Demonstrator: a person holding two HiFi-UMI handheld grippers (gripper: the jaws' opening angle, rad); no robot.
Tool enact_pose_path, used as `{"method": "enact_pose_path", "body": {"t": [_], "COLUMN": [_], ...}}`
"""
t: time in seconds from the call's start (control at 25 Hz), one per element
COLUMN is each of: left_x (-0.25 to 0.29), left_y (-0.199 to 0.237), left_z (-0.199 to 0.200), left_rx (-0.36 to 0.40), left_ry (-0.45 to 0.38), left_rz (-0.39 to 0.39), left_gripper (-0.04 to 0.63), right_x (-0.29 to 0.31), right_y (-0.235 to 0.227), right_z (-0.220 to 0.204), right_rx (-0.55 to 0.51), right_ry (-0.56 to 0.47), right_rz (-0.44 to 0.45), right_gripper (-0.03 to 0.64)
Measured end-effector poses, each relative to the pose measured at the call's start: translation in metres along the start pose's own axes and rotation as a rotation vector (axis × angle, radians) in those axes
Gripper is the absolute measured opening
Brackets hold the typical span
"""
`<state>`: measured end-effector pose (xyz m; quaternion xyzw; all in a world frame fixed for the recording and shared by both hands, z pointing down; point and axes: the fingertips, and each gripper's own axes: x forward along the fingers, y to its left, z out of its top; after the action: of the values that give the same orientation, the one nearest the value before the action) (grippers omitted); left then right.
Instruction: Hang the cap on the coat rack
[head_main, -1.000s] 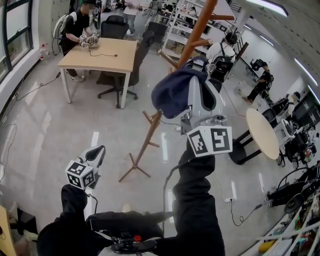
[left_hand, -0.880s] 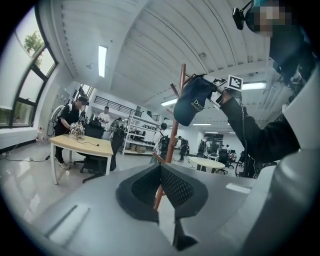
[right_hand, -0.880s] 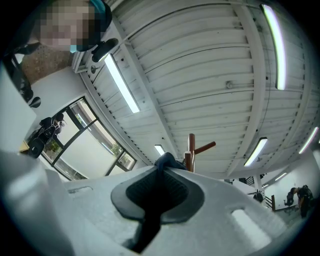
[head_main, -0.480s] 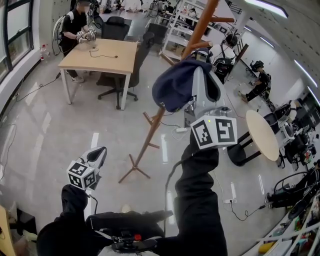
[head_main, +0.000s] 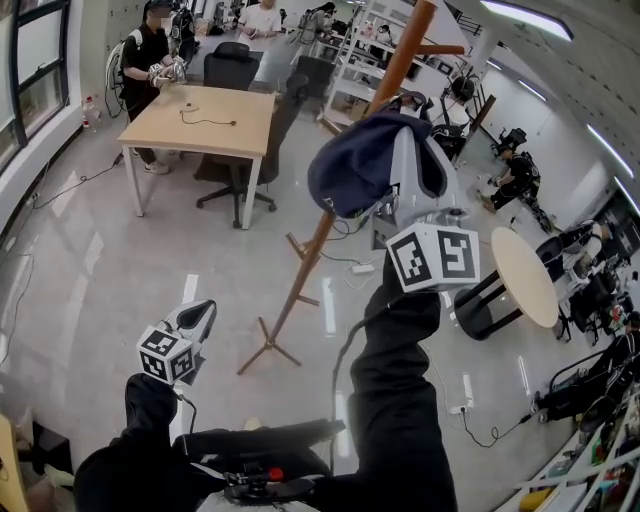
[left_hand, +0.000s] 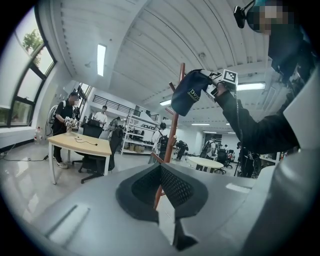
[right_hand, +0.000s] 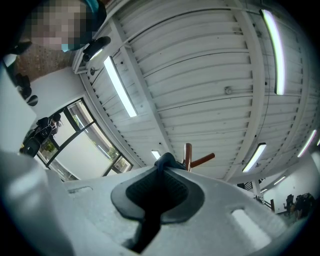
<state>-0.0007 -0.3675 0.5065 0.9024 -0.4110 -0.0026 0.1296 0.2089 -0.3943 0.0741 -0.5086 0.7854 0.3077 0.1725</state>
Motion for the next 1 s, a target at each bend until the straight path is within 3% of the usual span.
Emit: {"method": "enact_pose_path", "body": {"t": [1.0], "left_x": [0.001], "left_y": [0.019], "left_z": [0.001], "left_rx": [-0.025], "left_ry": [-0.017], "left_rz": [0.034], "left_gripper": [0.003], "right_x": [0.019], "right_y": [-0.013], "right_z": [-0.014], "right_rx": [0.022], "right_ry": [0.000], "right_rz": [-0.025], "right_gripper": [0.009]}}
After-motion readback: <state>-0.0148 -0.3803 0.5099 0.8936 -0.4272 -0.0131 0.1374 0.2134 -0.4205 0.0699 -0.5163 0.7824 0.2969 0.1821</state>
